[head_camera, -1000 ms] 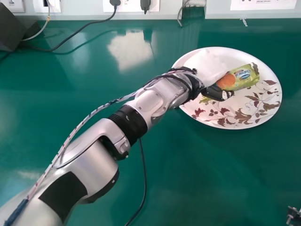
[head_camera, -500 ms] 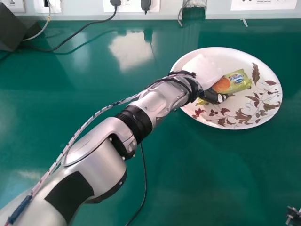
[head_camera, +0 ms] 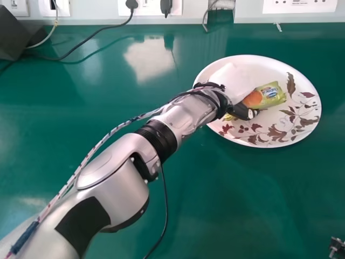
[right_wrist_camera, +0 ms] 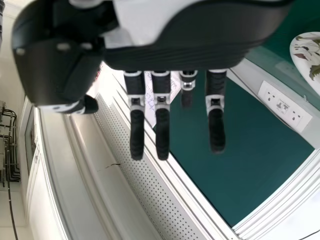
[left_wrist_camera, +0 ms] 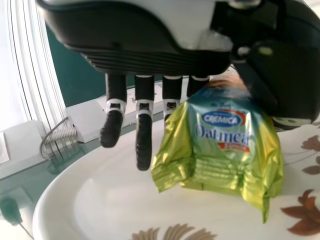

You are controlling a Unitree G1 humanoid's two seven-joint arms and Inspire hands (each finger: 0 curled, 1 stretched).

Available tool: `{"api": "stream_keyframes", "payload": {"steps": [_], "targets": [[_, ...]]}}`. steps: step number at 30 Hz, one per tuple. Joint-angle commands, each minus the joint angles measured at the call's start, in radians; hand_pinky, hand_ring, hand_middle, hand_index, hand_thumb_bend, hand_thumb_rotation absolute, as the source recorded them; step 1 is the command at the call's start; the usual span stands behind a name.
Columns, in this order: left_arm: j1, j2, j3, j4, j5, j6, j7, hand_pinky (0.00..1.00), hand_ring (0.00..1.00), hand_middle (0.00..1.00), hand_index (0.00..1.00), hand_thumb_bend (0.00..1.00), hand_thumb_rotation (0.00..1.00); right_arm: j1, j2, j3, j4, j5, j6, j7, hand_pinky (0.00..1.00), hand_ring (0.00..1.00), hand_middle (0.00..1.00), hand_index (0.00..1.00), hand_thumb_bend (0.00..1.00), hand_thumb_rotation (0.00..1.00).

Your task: Pick up biscuit and place it in the plate

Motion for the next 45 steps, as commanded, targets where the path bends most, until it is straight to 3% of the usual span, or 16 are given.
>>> {"api": "stream_keyframes", "payload": {"steps": [1,9,10,14,17,18,20,25,26,27,29,45], "targets": [[0.035,-0.019,-0.028,0.03,0.006,-0.014,-0.026,0.17,0.37,0.47,0.54,0.5,0.0,0.006,0.048,-0.008,0.006,0.003,-0.009,0.01,0.33,0.46,0.54,0.49,0.53,0.06],[0.024,-0.014,-0.035,0.032,-0.009,-0.03,-0.055,0.17,0.37,0.47,0.53,0.51,0.0,-0.011,0.062,-0.023,0.043,-0.058,-0.048,0.008,0.37,0.5,0.58,0.49,0.53,0.06],[0.02,-0.015,-0.034,0.034,-0.01,-0.028,-0.069,0.18,0.33,0.46,0.52,0.51,0.0,-0.014,0.062,-0.025,0.051,-0.068,-0.057,0.014,0.38,0.52,0.59,0.49,0.53,0.06],[0.006,-0.02,-0.043,0.038,-0.004,-0.024,-0.118,0.24,0.32,0.45,0.52,0.52,0.01,-0.018,0.047,-0.023,0.072,-0.019,-0.075,0.064,0.43,0.58,0.64,0.49,0.52,0.07],[0.008,-0.018,-0.051,0.034,0.001,-0.027,-0.124,0.29,0.38,0.47,0.51,0.52,0.01,-0.016,0.029,-0.026,0.086,0.022,-0.073,0.115,0.43,0.59,0.66,0.49,0.52,0.07],[0.008,-0.017,-0.057,0.033,0.004,-0.027,-0.125,0.31,0.41,0.51,0.5,0.52,0.09,-0.016,0.025,-0.029,0.092,0.034,-0.071,0.132,0.43,0.59,0.66,0.49,0.52,0.07],[0.007,-0.015,-0.057,0.031,0.0,-0.028,-0.132,0.34,0.44,0.55,0.49,0.52,0.15,-0.019,0.022,-0.038,0.104,0.049,-0.069,0.16,0.43,0.6,0.66,0.49,0.52,0.07],[0.005,-0.012,-0.06,0.028,0.003,-0.023,-0.13,0.43,0.55,0.68,0.5,0.52,0.17,-0.029,0.027,-0.062,0.131,0.071,-0.058,0.194,0.43,0.61,0.67,0.49,0.52,0.07],[0.005,-0.013,-0.065,0.028,0.008,-0.018,-0.128,0.45,0.56,0.69,0.57,0.68,0.27,-0.031,0.028,-0.065,0.135,0.073,-0.057,0.198,0.43,0.6,0.67,0.49,0.52,0.07],[0.004,-0.013,-0.065,0.028,0.008,-0.014,-0.13,0.46,0.57,0.7,0.6,0.76,0.33,-0.033,0.029,-0.068,0.139,0.075,-0.056,0.202,0.43,0.59,0.67,0.49,0.52,0.07],[0.003,-0.013,-0.062,0.026,0.002,-0.011,-0.136,0.48,0.59,0.72,0.65,0.84,0.38,-0.038,0.029,-0.075,0.151,0.081,-0.057,0.218,0.44,0.6,0.67,0.49,0.52,0.07],[0.001,-0.009,-0.063,0.026,-0.001,-0.004,-0.133,0.58,0.67,0.8,0.78,0.9,0.5,-0.051,0.012,-0.101,0.198,0.097,-0.032,0.307,0.46,0.61,0.67,0.49,0.52,0.07]]}}
